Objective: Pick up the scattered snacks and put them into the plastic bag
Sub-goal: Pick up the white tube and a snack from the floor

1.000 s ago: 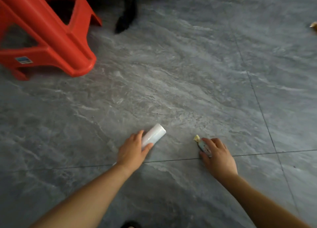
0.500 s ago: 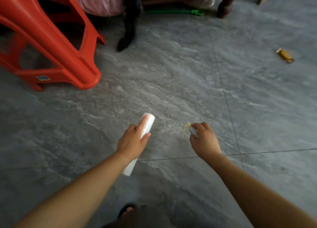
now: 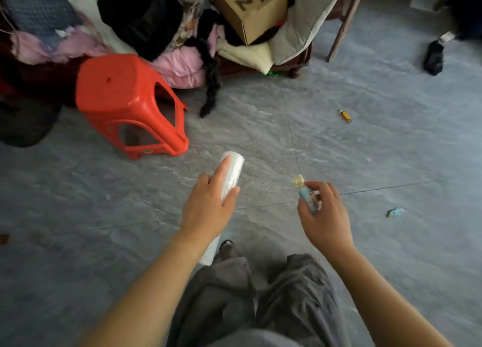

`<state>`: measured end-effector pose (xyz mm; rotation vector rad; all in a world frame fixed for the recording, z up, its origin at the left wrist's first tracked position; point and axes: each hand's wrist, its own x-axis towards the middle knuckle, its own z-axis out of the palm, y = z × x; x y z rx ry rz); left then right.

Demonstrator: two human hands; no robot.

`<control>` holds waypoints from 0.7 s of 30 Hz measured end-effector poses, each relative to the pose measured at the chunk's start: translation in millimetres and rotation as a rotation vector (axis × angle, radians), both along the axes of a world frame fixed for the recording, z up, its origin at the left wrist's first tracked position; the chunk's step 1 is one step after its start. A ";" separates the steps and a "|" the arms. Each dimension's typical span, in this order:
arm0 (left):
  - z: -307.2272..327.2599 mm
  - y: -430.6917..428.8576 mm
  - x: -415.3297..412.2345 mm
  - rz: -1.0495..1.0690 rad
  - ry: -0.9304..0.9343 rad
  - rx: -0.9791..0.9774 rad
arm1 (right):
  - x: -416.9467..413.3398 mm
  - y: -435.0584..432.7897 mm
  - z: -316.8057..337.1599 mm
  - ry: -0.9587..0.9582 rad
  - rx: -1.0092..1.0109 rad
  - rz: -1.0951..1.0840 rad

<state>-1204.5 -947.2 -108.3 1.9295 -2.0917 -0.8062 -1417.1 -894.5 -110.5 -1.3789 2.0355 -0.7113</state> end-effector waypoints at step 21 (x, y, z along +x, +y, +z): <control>86.1 148.3 61.3 0.642 0.010 -0.071 | 101.2 12.6 82.5 -0.131 -0.115 0.781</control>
